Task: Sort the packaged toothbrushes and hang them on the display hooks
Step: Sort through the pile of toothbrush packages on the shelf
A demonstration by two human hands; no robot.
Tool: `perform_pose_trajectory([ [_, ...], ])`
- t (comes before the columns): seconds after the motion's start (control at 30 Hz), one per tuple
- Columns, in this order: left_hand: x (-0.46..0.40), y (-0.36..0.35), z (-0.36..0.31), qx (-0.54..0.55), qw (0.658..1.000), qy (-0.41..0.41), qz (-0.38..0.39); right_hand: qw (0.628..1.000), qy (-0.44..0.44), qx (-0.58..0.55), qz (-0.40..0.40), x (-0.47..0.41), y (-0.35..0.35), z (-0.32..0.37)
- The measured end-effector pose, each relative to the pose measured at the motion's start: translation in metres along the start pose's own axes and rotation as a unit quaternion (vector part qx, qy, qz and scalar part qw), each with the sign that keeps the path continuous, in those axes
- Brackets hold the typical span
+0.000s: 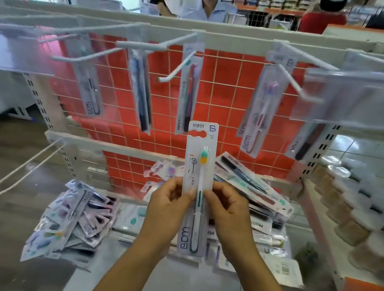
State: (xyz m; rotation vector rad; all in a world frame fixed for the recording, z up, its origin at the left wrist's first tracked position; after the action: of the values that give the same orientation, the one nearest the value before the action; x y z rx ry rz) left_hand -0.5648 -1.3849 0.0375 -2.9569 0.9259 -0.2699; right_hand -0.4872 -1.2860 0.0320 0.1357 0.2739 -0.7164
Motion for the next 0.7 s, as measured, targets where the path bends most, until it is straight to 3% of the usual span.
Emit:
perform_pose_trajectory([
  [0.4,-0.002,0.079,-0.015,-0.016,0.999,-0.037,-0.003,1.0,0.003,-0.017,-0.009,0.001,-0.081,0.002],
  [0.7,-0.008,0.133,-0.012,-0.022,1.0,-0.018,-0.007,0.999,0.008,-0.021,-0.031,0.005,-0.135,0.004],
])
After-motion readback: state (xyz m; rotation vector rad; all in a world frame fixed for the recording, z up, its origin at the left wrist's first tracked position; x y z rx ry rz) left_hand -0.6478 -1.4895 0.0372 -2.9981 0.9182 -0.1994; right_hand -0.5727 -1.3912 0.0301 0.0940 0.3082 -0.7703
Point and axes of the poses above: each hand's wrist, its own x-axis away from the middle knuckle, its own y-axis out of the back of the hand, z = x × y, the point moved 5 cm from there along -x, towards the middle knuckle, and after that the axes turned 10 degrees about y, right-handed, at the moved point
